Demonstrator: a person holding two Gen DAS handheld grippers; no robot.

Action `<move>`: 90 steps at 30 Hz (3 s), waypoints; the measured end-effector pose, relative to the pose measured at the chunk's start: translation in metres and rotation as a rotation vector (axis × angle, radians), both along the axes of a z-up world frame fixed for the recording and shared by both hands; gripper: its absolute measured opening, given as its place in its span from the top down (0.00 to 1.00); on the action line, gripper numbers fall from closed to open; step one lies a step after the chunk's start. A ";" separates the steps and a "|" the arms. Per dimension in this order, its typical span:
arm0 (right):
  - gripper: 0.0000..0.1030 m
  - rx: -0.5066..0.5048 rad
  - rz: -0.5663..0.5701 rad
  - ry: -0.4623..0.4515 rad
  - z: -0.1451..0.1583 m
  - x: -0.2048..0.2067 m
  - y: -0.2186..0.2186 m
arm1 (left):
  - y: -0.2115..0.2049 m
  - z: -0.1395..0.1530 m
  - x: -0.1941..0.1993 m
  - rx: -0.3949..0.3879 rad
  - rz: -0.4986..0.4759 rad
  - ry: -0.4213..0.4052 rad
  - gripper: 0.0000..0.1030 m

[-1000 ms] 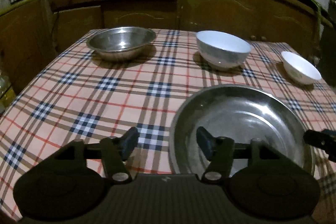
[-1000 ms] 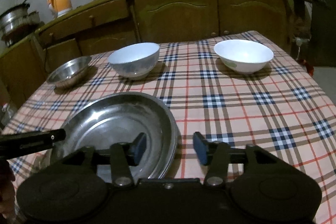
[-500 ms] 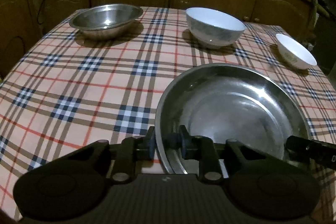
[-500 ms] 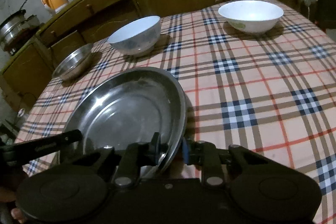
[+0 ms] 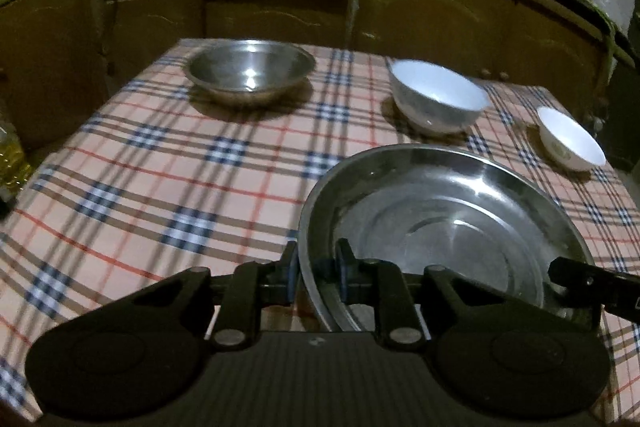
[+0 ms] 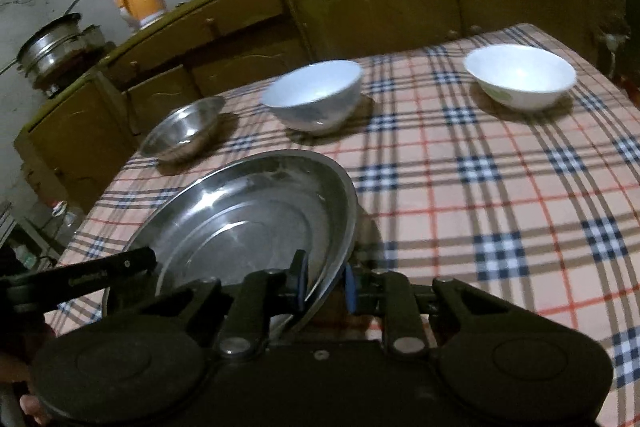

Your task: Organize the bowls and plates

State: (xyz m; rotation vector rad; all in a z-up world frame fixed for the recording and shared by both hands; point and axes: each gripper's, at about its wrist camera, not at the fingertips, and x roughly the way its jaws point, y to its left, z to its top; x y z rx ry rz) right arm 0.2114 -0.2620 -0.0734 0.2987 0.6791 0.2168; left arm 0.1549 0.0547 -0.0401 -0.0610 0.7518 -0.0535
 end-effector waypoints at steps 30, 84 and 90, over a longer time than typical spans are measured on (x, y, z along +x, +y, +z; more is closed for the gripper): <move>0.73 -0.101 0.240 -0.019 -0.002 0.030 0.177 | 0.146 0.001 0.012 0.032 0.213 -0.004 0.80; 0.30 -0.115 0.118 -0.177 0.041 0.101 0.155 | 0.133 0.029 0.082 0.041 0.146 -0.106 0.37; 0.29 -0.127 0.132 -0.156 0.054 0.165 0.166 | 0.122 0.046 0.139 0.075 0.130 -0.144 0.25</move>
